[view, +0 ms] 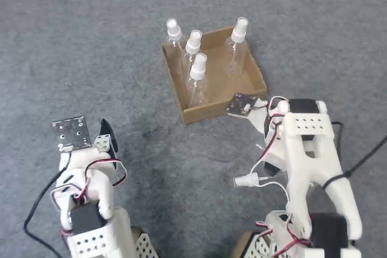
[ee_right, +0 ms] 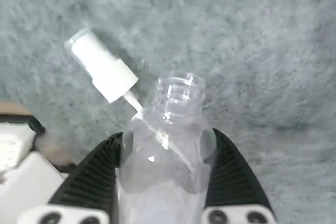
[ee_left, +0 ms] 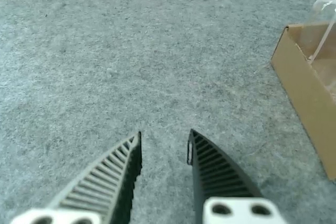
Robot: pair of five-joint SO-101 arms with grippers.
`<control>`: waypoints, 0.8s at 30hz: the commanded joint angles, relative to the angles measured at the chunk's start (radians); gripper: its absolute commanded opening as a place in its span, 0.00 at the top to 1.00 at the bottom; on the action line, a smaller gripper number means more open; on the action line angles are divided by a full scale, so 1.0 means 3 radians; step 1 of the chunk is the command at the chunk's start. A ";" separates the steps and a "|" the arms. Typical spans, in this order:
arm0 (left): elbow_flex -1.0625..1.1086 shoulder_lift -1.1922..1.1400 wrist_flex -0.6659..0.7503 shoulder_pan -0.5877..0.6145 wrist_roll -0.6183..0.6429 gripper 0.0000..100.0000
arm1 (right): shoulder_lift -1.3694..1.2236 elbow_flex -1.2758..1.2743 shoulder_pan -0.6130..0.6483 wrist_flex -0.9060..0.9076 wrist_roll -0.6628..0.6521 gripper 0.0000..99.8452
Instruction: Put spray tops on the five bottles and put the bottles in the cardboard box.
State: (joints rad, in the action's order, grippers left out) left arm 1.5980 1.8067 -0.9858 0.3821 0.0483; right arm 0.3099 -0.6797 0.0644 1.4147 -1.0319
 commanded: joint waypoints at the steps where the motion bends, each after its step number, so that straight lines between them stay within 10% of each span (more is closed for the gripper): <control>1: -0.0038 0.0061 0.0097 -0.0015 -0.0031 0.86 | 0.0197 0.0026 -0.0156 0.0049 -0.0501 0.97; 24: -0.0038 0.0061 0.0097 -0.0015 -0.0031 0.86 | 0.0192 -0.0266 -0.0488 0.0274 -0.2486 0.97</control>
State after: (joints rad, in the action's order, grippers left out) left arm 1.5980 1.8067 -0.9858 0.3821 0.0483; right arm 0.3161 -0.7304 -0.0752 1.5144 -1.7423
